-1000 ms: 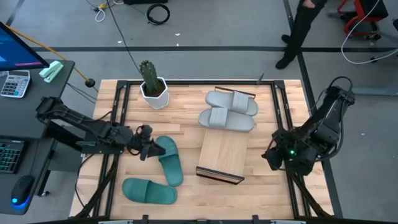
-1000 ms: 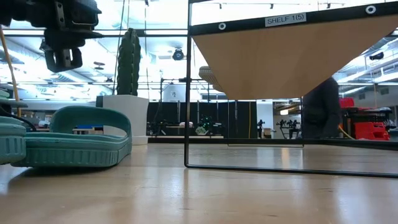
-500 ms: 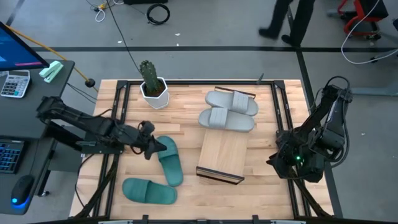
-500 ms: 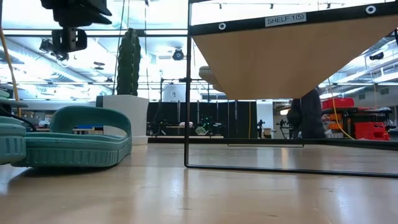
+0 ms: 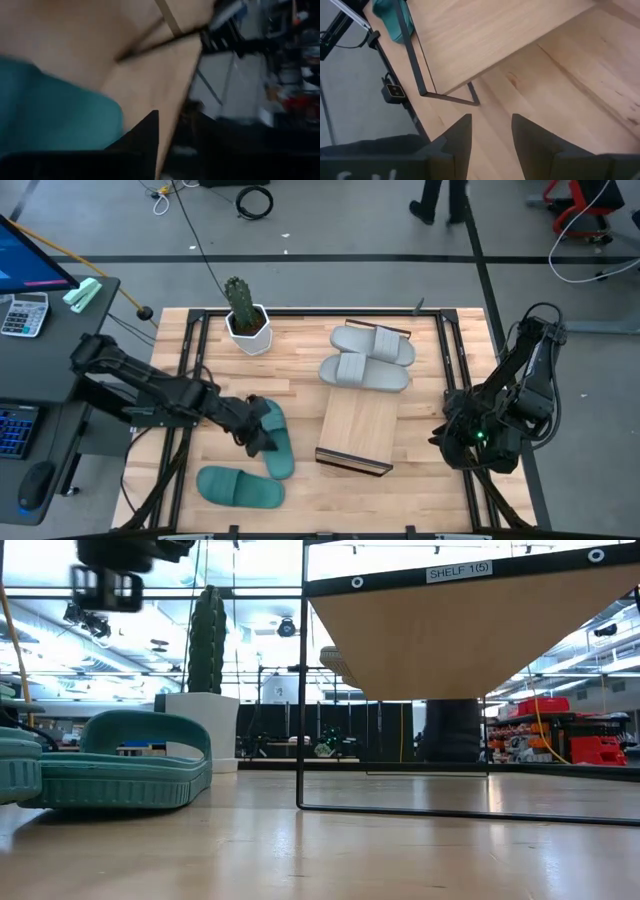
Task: Pick and place slides into the shelf
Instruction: Put the bottom green slide on the shelf
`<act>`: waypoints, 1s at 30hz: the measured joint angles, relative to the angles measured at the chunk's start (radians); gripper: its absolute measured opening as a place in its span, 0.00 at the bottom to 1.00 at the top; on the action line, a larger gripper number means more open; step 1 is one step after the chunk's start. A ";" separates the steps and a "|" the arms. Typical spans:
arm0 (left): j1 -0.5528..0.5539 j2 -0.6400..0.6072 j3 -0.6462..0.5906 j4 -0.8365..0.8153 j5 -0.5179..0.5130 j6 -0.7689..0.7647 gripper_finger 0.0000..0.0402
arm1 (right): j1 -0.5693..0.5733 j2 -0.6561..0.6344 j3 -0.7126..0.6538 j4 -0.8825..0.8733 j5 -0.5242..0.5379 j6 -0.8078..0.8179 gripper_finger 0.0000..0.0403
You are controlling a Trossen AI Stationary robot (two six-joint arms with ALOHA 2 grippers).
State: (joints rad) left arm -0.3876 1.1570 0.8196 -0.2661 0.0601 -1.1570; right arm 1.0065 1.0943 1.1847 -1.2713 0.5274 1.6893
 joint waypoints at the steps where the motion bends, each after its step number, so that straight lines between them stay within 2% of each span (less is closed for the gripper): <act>1: -0.007 0.005 0.010 -0.015 0.041 -0.033 0.34 | 0.000 0.000 0.000 0.000 0.000 -0.006 0.36; 4: -0.044 0.009 0.043 -0.111 0.133 -0.140 0.38 | 0.000 0.000 0.000 0.000 0.000 -0.029 0.36; 9: -0.134 0.008 0.150 -0.429 0.097 -0.274 0.36 | 0.000 0.000 0.000 -0.001 0.000 -0.074 0.36; 12: -0.214 -0.010 0.178 -0.508 -0.067 -0.373 0.33 | 0.000 0.000 0.000 -0.014 0.000 -0.094 0.36; 17: -0.373 -0.084 0.129 -0.471 -0.449 -0.642 0.25 | 0.000 0.000 0.000 -0.035 0.022 -0.125 0.36; 19: -0.437 -0.100 0.106 -0.476 -0.567 -0.753 0.22 | 0.000 0.000 0.000 -0.045 0.029 -0.135 0.36; 22: -0.522 -0.099 0.073 -0.515 -0.638 -0.922 0.18 | 0.000 0.000 0.000 -0.051 0.031 -0.151 0.36; 25: -0.589 -0.068 0.067 -0.586 -0.639 -1.067 0.16 | 0.000 0.000 0.000 -0.054 0.031 -0.151 0.36; 28: -0.605 -0.051 0.067 -0.577 -0.661 -1.073 0.15 | 0.000 0.000 0.000 -0.054 0.031 -0.150 0.36; 30: -0.602 -0.045 0.067 -0.569 -0.737 -1.060 0.15 | 0.000 0.000 0.000 -0.054 0.031 -0.145 0.36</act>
State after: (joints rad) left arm -0.9900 1.1116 0.8864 -0.8347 -0.6764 -2.2171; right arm 1.0065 1.0939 1.1847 -1.3251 0.5579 1.5442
